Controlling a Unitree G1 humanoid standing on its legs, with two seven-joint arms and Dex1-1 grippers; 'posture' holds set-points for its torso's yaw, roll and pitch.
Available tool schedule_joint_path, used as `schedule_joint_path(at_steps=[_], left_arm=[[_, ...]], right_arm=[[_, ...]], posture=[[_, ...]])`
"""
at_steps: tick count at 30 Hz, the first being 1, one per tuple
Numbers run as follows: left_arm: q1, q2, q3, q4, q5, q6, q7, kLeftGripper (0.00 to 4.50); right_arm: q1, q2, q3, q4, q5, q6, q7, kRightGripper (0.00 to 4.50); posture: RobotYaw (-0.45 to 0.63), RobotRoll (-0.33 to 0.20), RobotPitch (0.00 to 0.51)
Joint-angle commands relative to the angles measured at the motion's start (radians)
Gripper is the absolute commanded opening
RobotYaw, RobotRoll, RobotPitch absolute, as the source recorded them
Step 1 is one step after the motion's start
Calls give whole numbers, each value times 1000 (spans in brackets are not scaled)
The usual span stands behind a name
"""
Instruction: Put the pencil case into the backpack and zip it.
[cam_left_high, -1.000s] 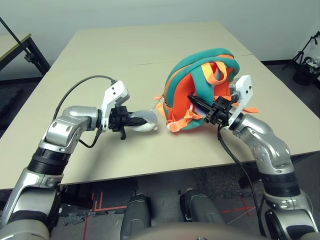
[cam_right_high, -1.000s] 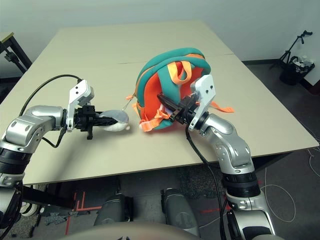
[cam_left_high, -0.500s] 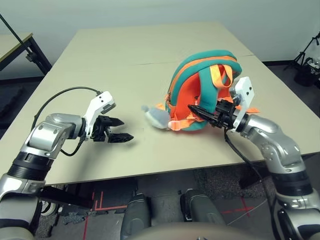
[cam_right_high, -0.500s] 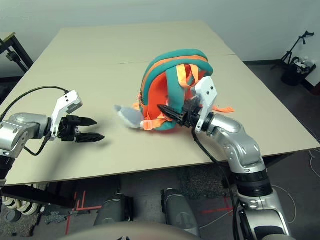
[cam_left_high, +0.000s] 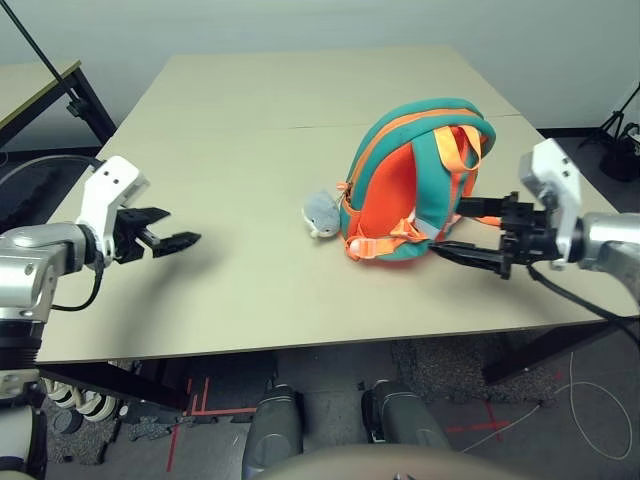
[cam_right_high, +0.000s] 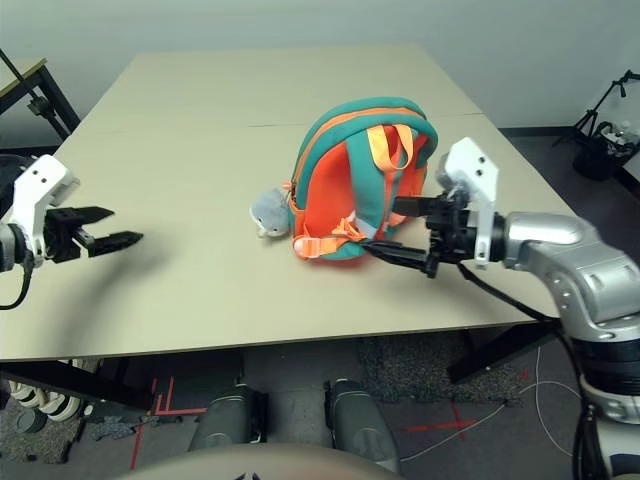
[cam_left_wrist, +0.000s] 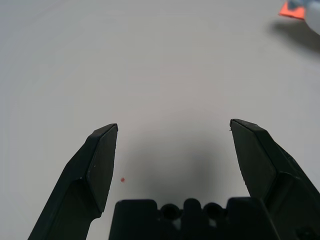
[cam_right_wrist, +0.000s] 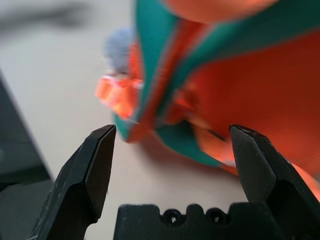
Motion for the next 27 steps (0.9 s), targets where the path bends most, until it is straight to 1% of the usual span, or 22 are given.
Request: schedule_joint_path(at_steps=[1, 4, 6, 8, 10, 14, 18, 22, 27], left_arm=[[25, -66, 46, 8, 21, -69, 94, 4500], [43, -150, 90, 0, 22, -132, 185, 4500], [48, -218, 126, -1, 18, -190, 257, 4500], [56, -282, 161, 3, 13, -240, 321, 4500], [67, -340, 187, 14, 36, -307, 405, 4500], [71, -437, 221, 51, 69, -444, 539, 4500], [52, -489, 215, 111, 85, -544, 589, 4500], [15, -522, 229, 224, 116, -613, 699, 4500], [-22, -540, 228, 302, 92, -622, 734, 4500]], right_arm=[[-59, 35, -57, 169, -79, -140, -71, 4467], [-120, 116, -88, 336, -135, -279, -167, 4467], [-144, 180, -117, 433, -143, -358, -208, 4467], [-153, 245, -145, 522, -157, -434, -268, 4467], [-151, 292, -159, 595, -187, -518, -328, 4467], [-174, 366, -203, 728, -205, -659, -433, 4467], [-213, 389, -233, 866, -227, -773, -527, 4467], [-268, 386, -251, 1045, -250, -867, -607, 4467], [-301, 388, -241, 1155, -272, -929, -637, 4467]], posture=[[-85, 0, 18], [-75, 0, 21], [-68, 0, 20], [-61, 0, 20], [-58, 0, 22], [-52, 0, 29], [-45, 0, 29], [-53, 0, 41], [-53, 0, 53]])
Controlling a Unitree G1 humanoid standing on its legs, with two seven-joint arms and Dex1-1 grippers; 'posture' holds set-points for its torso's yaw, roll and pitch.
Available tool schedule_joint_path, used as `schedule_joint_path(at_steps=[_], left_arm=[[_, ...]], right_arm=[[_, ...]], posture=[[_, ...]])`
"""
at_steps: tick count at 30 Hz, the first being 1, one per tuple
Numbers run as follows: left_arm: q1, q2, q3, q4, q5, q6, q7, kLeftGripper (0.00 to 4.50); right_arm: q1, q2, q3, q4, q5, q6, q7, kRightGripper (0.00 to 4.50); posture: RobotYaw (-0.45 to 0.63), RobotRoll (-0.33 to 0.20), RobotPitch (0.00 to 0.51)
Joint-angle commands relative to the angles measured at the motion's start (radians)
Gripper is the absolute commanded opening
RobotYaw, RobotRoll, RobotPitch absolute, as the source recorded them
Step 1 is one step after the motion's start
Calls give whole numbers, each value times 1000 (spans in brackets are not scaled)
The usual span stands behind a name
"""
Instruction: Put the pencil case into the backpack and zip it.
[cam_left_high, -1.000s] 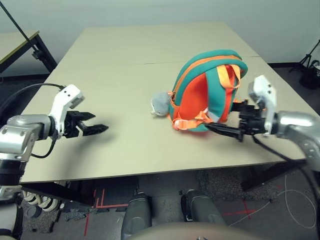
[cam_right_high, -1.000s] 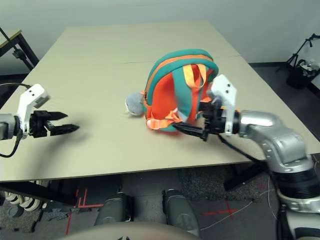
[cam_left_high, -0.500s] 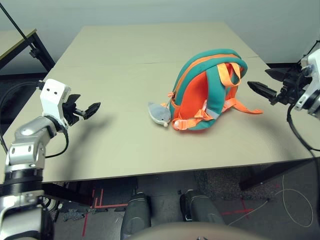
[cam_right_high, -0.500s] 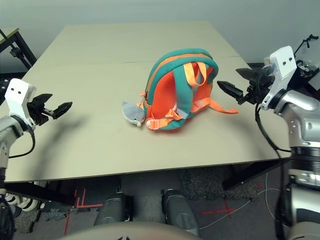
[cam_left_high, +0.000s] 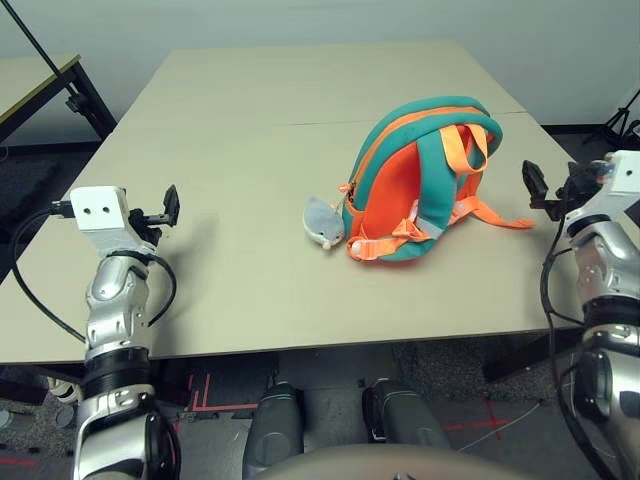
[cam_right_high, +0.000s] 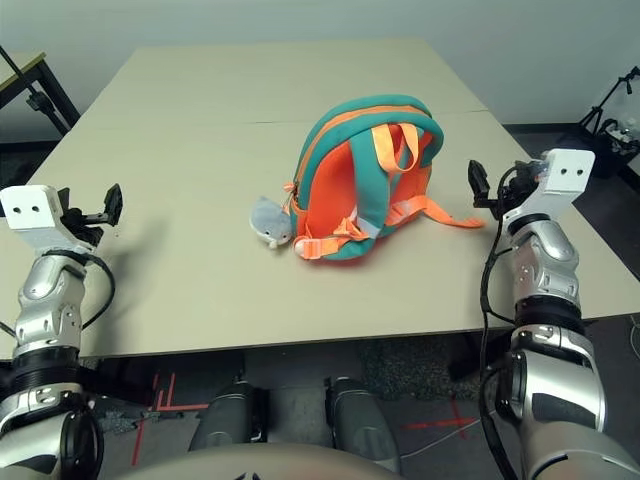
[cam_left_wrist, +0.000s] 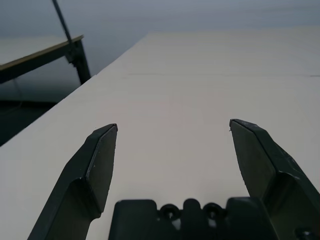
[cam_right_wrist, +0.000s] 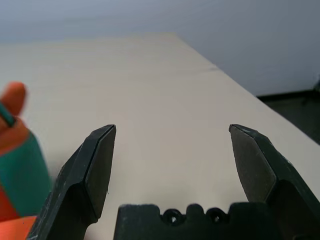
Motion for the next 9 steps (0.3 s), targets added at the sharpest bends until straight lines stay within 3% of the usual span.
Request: schedule_joint_path(at_steps=[1, 9], left_arm=[[-32, -17, 7, 59, -5, -9, 28, 4500], [-96, 14, 23, 194, -32, -24, 2, 4500]], right_arm=[[-29, 2, -4, 67, -23, -47, -20, 4467], [-33, 23, 9, 114, -49, -78, -50, 4467]], posture=[[-59, 0, 54], [-92, 0, 47]])
